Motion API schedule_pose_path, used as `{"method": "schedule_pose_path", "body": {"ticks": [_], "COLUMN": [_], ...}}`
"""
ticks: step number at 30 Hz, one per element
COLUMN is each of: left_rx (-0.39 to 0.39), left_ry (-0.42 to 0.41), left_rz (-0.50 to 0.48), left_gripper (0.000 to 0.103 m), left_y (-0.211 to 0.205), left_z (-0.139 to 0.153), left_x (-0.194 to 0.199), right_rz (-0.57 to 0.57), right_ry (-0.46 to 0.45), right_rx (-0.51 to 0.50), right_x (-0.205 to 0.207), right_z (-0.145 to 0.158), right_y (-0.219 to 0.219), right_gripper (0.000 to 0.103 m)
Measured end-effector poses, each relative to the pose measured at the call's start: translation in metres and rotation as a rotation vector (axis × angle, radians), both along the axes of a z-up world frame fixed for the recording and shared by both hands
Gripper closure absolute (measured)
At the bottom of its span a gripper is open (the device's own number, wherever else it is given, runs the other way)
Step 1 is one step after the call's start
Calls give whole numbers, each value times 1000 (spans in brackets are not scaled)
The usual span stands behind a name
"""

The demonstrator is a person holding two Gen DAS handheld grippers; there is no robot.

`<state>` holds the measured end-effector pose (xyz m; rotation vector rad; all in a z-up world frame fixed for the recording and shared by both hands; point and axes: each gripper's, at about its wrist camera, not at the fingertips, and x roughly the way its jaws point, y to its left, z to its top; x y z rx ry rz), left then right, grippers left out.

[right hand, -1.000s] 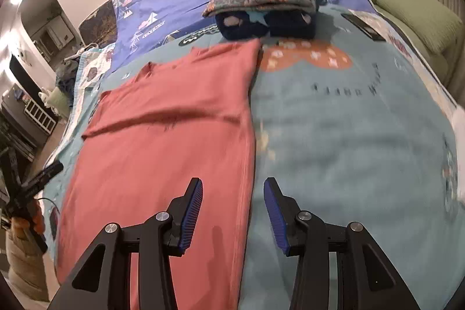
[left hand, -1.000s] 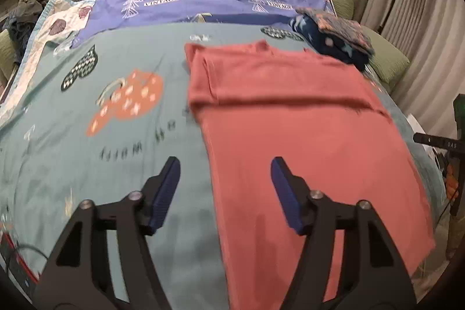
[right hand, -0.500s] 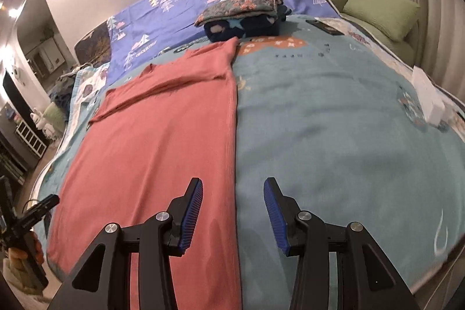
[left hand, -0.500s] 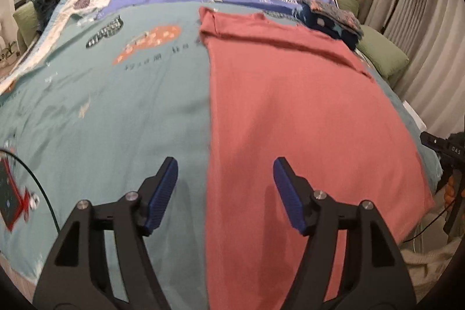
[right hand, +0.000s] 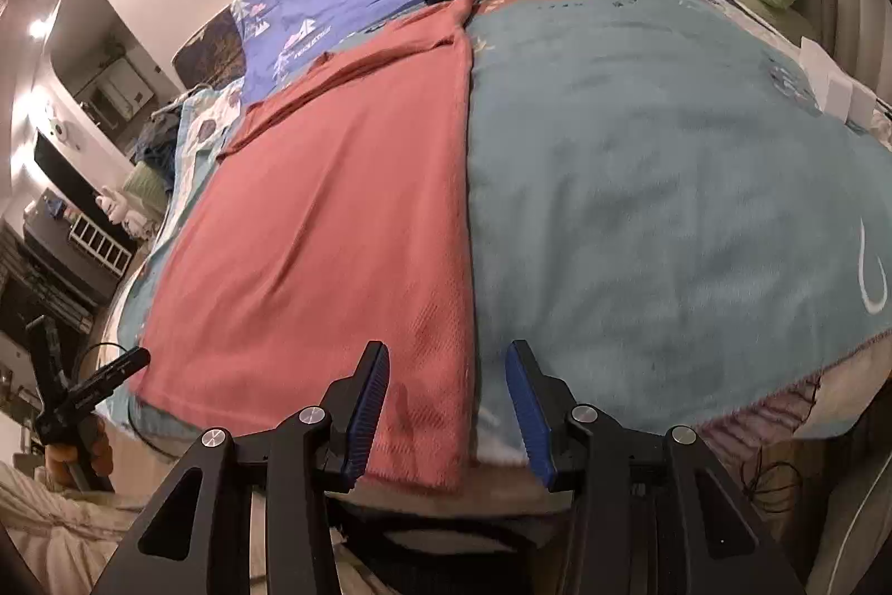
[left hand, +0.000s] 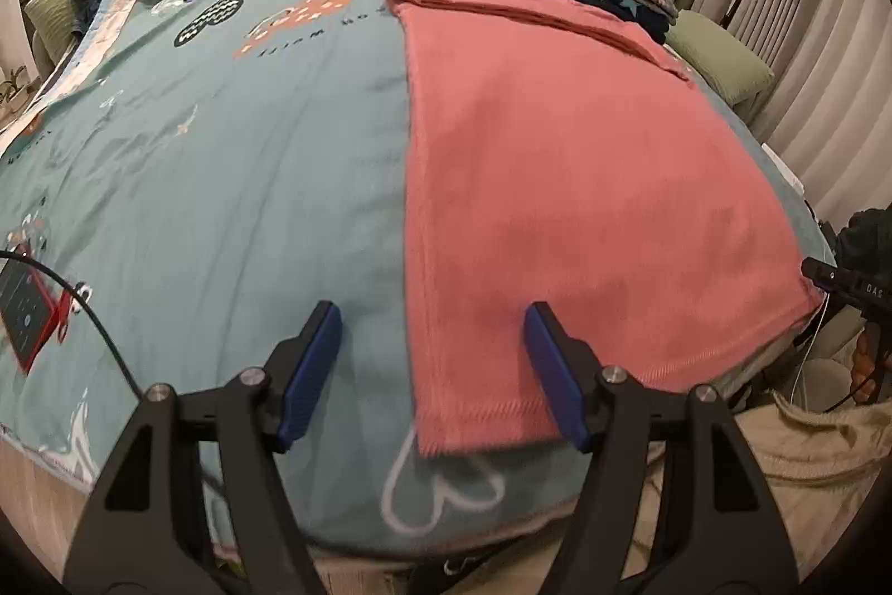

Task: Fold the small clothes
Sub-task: 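Open the right gripper and withdraw both grippers from the folded strip, then grasp the hem end of the coral strip with both grippers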

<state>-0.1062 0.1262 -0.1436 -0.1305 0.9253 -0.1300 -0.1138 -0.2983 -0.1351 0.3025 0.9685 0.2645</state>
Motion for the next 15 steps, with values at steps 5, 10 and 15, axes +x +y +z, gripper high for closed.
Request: {"method": "schedule_pose_path", "body": {"ticks": [5, 10, 15], "left_rx": [-7, -11, -85], "left_ry": [28, 35, 45], "left_rz": [0, -61, -70], "left_gripper": [34, 53, 92], "left_y": [-2, -11, -7], "left_z": [-2, 0, 1], "left_x": [-8, -13, -11], "right_rz": [10, 18, 31], "right_ry": [10, 16, 30], "right_rx": [2, 20, 56], "right_x": [-5, -7, -8], "right_z": [-3, -4, -9], "right_y": [4, 5, 4], "right_gripper": [59, 59, 94]}}
